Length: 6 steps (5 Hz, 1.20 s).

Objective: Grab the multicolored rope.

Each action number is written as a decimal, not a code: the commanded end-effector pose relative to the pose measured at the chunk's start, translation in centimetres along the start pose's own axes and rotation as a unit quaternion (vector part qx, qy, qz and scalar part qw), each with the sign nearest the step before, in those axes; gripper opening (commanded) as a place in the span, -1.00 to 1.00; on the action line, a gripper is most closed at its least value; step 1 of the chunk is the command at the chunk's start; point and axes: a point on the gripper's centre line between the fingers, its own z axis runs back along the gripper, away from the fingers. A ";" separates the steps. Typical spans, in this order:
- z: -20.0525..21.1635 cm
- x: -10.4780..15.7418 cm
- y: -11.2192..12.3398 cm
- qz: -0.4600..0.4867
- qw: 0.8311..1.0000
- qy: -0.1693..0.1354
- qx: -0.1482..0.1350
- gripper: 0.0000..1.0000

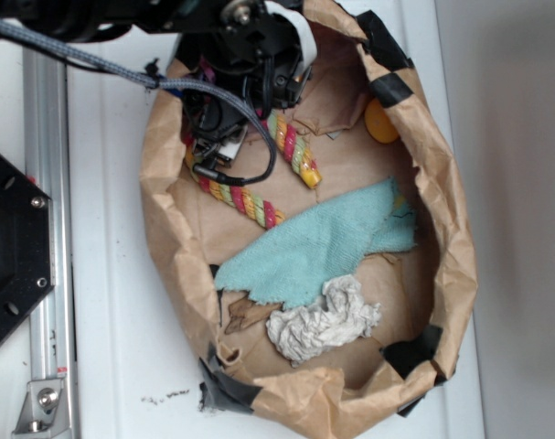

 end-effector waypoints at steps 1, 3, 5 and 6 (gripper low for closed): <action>-4.0 3.0 -2.0 -0.011 0.998 0.036 0.053 1.00; -3.5 2.5 -2.3 0.083 0.991 0.048 0.092 -1.00; 1.7 2.5 -2.2 0.169 0.982 -0.016 0.078 -1.00; 6.8 3.6 -3.5 0.241 0.965 -0.056 0.084 -1.00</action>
